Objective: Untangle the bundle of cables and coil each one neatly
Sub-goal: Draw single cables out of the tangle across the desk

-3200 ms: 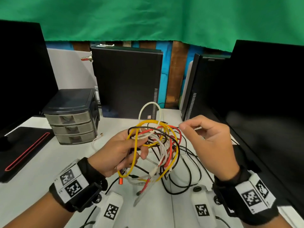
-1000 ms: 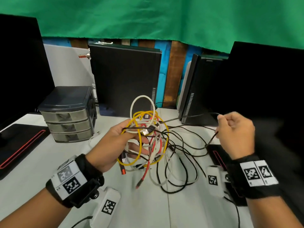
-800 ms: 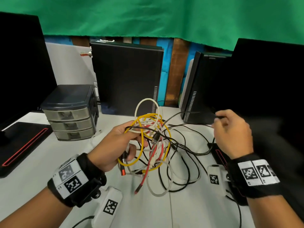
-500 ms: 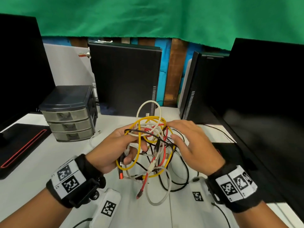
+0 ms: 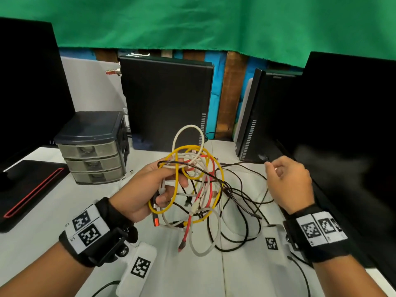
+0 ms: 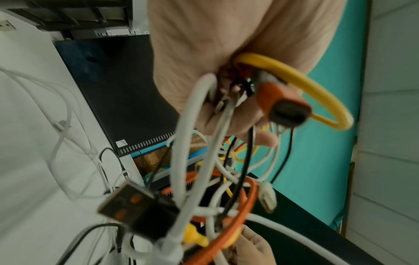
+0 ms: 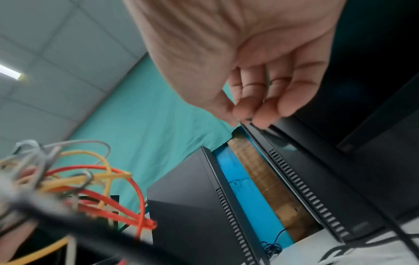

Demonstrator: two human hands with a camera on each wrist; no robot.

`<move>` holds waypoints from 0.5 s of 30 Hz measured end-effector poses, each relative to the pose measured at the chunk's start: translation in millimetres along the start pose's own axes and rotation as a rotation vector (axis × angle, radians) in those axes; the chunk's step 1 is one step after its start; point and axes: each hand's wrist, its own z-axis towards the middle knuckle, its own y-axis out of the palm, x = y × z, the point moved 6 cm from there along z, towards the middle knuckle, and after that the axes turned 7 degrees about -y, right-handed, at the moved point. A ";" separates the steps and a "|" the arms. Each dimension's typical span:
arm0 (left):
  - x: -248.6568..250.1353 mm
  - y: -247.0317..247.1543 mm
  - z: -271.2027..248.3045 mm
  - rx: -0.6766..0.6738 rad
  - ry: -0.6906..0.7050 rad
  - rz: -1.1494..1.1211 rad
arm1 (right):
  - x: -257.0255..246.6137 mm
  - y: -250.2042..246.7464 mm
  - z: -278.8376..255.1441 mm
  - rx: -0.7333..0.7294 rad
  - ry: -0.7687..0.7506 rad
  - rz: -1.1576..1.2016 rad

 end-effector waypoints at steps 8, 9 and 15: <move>-0.3 4.8 2.6 -0.027 0.008 -0.152 | -63.7 -14.0 -19.8 0.022 -0.218 0.309; -1.2 4.9 2.7 -0.023 0.005 -0.152 | -75.0 -15.5 -25.9 0.006 -0.252 0.355; -4.9 10.8 -0.2 -0.061 -0.027 -0.211 | -121.3 -14.1 -59.8 -0.121 -0.400 0.570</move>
